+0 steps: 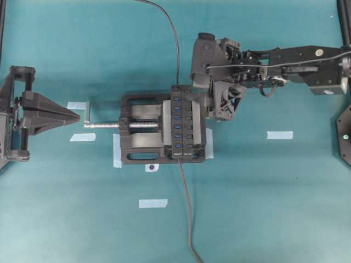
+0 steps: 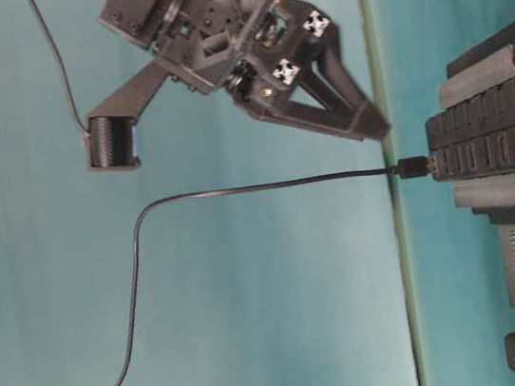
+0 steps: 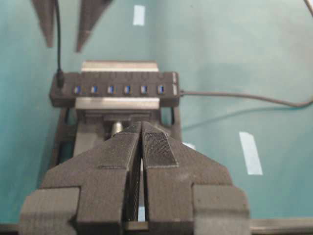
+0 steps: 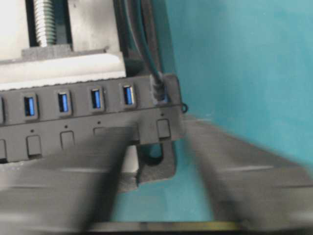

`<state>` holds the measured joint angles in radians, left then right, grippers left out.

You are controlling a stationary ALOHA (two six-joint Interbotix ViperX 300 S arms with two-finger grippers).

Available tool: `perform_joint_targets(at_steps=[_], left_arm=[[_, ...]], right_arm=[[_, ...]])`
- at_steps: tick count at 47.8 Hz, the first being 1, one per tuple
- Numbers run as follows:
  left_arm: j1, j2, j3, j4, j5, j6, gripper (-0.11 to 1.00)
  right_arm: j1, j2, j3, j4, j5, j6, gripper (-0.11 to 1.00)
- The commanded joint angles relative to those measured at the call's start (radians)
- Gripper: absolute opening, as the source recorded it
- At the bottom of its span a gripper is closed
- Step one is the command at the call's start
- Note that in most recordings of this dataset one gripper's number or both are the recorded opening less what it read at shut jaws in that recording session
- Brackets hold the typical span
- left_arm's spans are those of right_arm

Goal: Insert the USB into the second port from the front of the fixed hub.
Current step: 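Move the right gripper over the hub toward the USB plug, then close the right gripper on the black USB cable near the plug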

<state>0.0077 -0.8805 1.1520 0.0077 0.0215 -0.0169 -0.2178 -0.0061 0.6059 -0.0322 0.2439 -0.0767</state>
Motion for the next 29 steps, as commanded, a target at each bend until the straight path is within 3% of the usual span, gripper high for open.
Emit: perform_joint_targets(at_steps=[1,4,10,29], left_arm=[[0.002,0.003,-0.012,0.002,-0.005,-0.002,0.00],[0.002,0.003,-0.012,0.003,-0.005,-0.002,0.00],[0.000,0.000,-0.012,0.003,-0.005,-0.002,0.00],[0.002,-0.012,-0.009,0.003,-0.005,-0.018,0.00]], right_arm=[[-0.002,-0.005,-0.023,0.002,-0.003,-0.002,0.87],[-0.002,-0.002,-0.025,0.002,-0.008,-0.002,0.95],[-0.003,0.006,-0.037,0.002,-0.014,-0.003,0.90],[-0.003,0.086,-0.098,0.002,-0.034,-0.009,0.90]])
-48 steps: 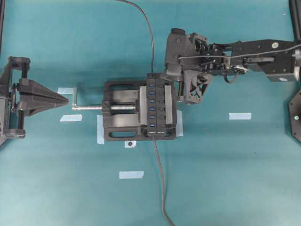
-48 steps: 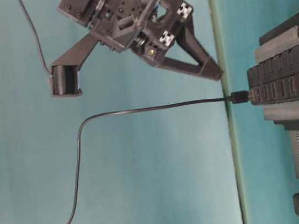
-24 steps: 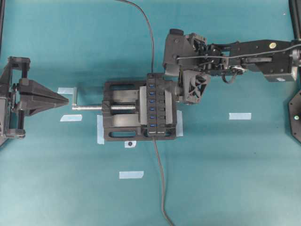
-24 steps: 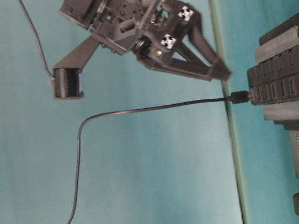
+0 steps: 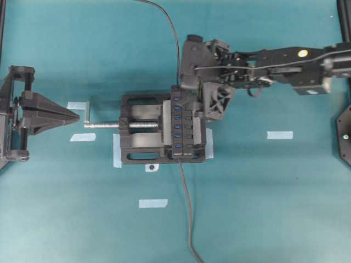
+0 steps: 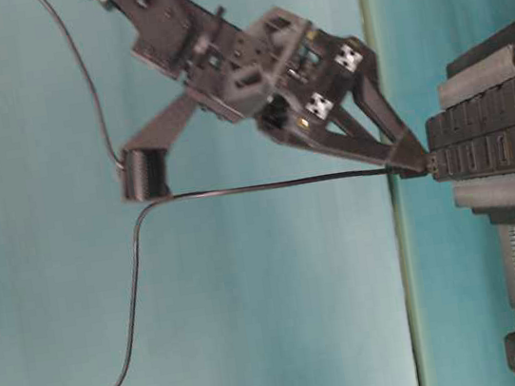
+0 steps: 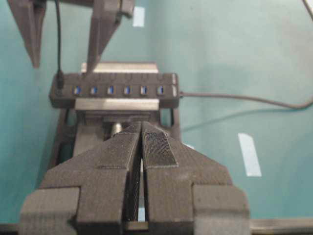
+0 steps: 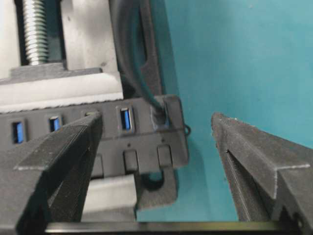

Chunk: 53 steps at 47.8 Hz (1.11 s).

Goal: Insert the USB into the second port from the front of the fixed hub.
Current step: 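Close the right gripper on the black USB cable near the plug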

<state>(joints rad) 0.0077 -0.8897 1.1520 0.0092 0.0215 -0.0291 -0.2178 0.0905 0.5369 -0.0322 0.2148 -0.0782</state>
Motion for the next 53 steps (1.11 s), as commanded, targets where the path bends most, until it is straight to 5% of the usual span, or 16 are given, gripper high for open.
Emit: perform_joint_targets(at_steps=[1,24,53], left_arm=[[0.002,-0.003,-0.009,0.002,-0.005,-0.008,0.00],[0.000,-0.015,-0.008,0.002,-0.005,-0.011,0.00],[0.002,-0.015,-0.006,0.002,-0.005,-0.011,0.00]], right_arm=[[-0.003,-0.009,-0.031,0.002,-0.003,-0.008,0.90],[-0.002,-0.009,-0.038,0.002,0.002,-0.008,0.82],[0.003,-0.011,-0.038,0.002,0.002,-0.005,0.11]])
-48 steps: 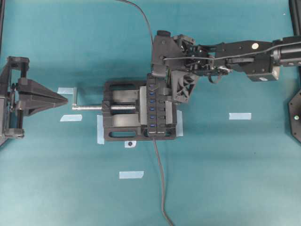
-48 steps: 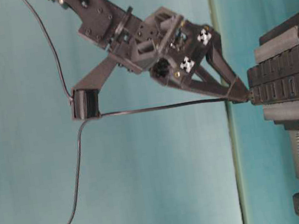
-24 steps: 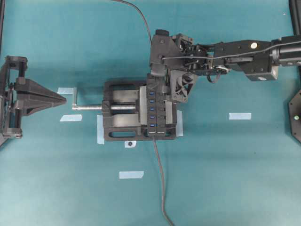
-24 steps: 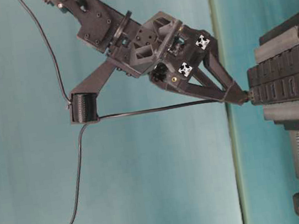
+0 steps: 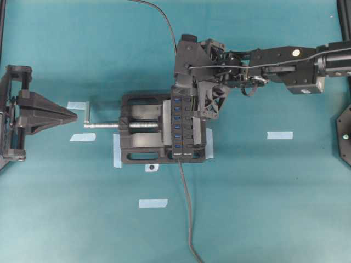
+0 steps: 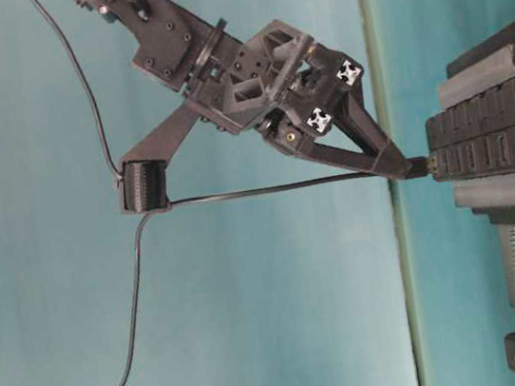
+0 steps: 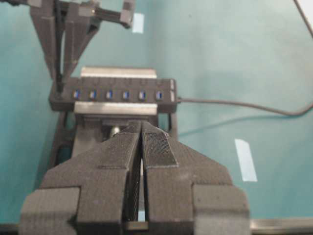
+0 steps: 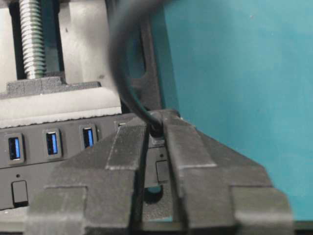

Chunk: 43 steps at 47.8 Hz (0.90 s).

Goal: Insert the USB into the second port from the front of the fixed hub.
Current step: 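Close the right gripper on the black USB cable near the plug, then pull the plug out and carry it along the hub with the right gripper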

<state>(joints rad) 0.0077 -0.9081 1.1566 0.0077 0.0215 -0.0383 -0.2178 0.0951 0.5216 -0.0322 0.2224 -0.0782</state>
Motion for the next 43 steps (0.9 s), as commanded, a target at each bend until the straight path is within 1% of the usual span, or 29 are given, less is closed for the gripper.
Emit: perform_joint_targets(at_steps=[1,4,24,32,43], left_arm=[[0.000,0.003,-0.011,0.003,-0.005,-0.002,0.00],[0.000,0.003,-0.011,0.003,-0.005,-0.002,0.00],[0.002,0.003,-0.012,0.003,-0.005,-0.002,0.00],[0.000,0.003,-0.012,0.003,-0.005,-0.002,0.00],[0.002,0.003,-0.012,0.003,-0.005,-0.003,0.00]], right_arm=[[0.005,-0.015,-0.023,0.002,-0.005,-0.005,0.09],[0.005,-0.015,-0.023,0.002,-0.005,-0.005,0.07],[0.008,-0.035,-0.023,0.005,0.000,-0.002,0.07],[0.009,-0.078,-0.023,0.006,0.011,0.000,0.07],[0.015,-0.160,-0.029,0.008,0.072,0.002,0.07]])
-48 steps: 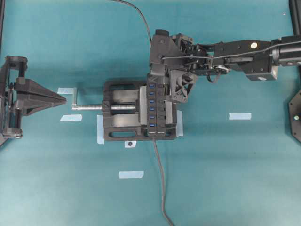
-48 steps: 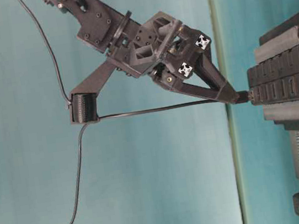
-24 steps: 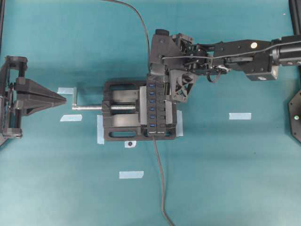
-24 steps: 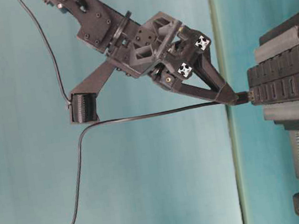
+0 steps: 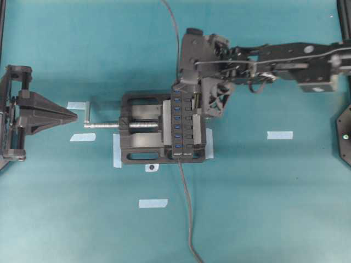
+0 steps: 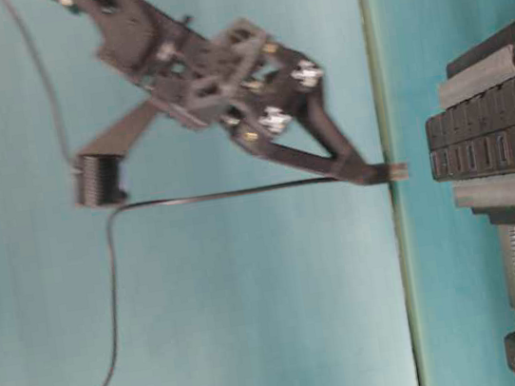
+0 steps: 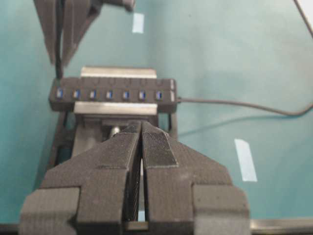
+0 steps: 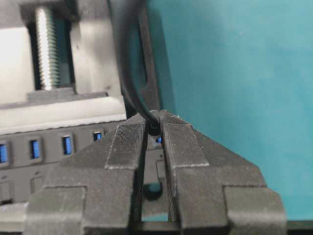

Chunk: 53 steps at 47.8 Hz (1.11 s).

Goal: Insert the USB into the second port from the front of the fixed hub.
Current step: 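Pull the plug out and carry it along the hub with the right gripper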

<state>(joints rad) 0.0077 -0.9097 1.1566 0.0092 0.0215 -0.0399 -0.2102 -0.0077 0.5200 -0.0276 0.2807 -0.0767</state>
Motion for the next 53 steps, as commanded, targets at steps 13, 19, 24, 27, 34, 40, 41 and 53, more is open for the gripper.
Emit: perform_joint_targets(at_steps=[13,19,24,27,34,40,41,53], left_arm=[[0.000,0.005,-0.011,0.002,-0.006,-0.002,0.00],[0.002,0.005,-0.011,0.002,-0.006,-0.003,0.00],[0.002,0.005,-0.012,0.002,-0.006,-0.003,0.00],[0.000,0.005,-0.012,0.002,-0.006,-0.003,0.00],[0.002,0.005,-0.014,0.002,-0.009,-0.003,0.00],[0.002,0.005,-0.017,0.002,-0.011,-0.003,0.00],[0.000,0.005,-0.017,0.002,-0.012,-0.002,0.00],[0.002,0.005,-0.015,0.002,-0.012,-0.005,0.00]], right_arm=[[0.025,-0.104,-0.040,0.009,0.051,0.005,0.07],[0.026,-0.106,-0.040,0.009,0.051,0.009,0.07],[0.028,-0.106,-0.040,0.009,0.051,0.011,0.07],[0.031,-0.106,-0.040,0.009,0.051,0.012,0.06],[0.055,-0.110,-0.040,0.011,0.057,0.014,0.06],[0.080,-0.115,-0.041,0.026,0.067,0.015,0.06],[0.084,-0.115,-0.040,0.028,0.067,0.015,0.06],[0.126,-0.117,-0.035,0.049,0.058,0.017,0.06]])
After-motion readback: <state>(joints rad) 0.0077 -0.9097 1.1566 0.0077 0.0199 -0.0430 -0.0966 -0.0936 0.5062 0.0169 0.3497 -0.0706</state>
